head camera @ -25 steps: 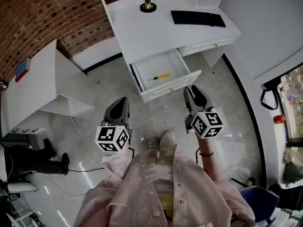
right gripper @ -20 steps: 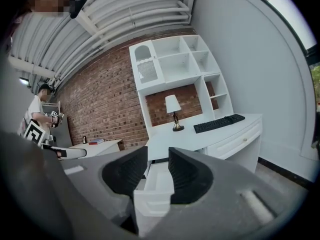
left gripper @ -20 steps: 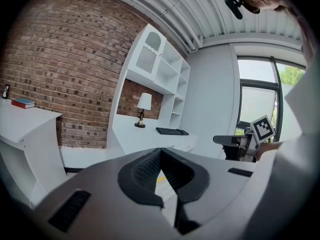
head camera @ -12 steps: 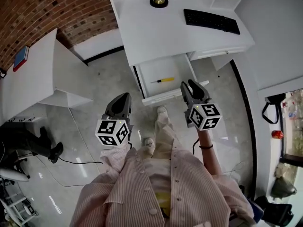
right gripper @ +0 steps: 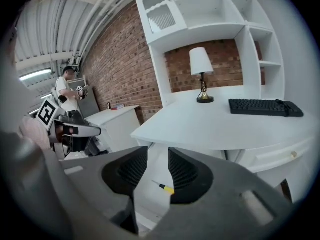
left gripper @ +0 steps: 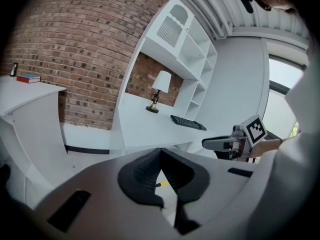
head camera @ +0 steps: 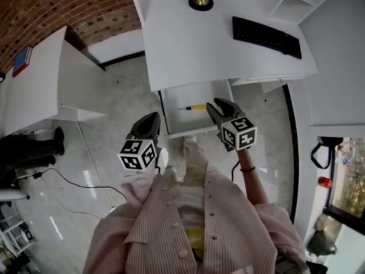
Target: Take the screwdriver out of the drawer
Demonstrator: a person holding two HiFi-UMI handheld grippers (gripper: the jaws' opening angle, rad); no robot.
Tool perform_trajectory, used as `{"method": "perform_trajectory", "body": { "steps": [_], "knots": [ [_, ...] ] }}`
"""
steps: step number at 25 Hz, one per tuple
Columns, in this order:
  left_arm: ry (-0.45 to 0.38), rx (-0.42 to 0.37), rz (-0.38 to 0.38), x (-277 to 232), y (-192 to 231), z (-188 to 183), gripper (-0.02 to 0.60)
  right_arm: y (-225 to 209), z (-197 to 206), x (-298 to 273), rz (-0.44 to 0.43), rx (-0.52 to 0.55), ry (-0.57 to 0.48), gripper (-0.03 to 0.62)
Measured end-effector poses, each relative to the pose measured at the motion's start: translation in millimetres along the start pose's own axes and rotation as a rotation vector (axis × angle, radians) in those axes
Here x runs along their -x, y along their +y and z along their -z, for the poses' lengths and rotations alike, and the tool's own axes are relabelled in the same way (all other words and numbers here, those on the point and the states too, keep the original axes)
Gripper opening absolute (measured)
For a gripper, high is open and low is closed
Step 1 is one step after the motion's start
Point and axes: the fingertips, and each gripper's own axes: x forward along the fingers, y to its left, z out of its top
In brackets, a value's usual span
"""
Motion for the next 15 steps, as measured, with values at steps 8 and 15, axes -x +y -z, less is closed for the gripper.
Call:
{"method": "perform_trajectory", "body": {
  "steps": [8, 15],
  "knots": [
    [0.062, 0.049, -0.052, -46.4, 8.1, 9.4, -0.002, -17.6, 32.2, -49.1, -0.189, 0.135, 0.252, 0.124],
    [0.138, 0.072, -0.079, -77.9, 13.1, 29.2, -0.002, -30.2, 64.8, -79.6, -0.316, 0.246, 0.429, 0.124]
  ]
}}
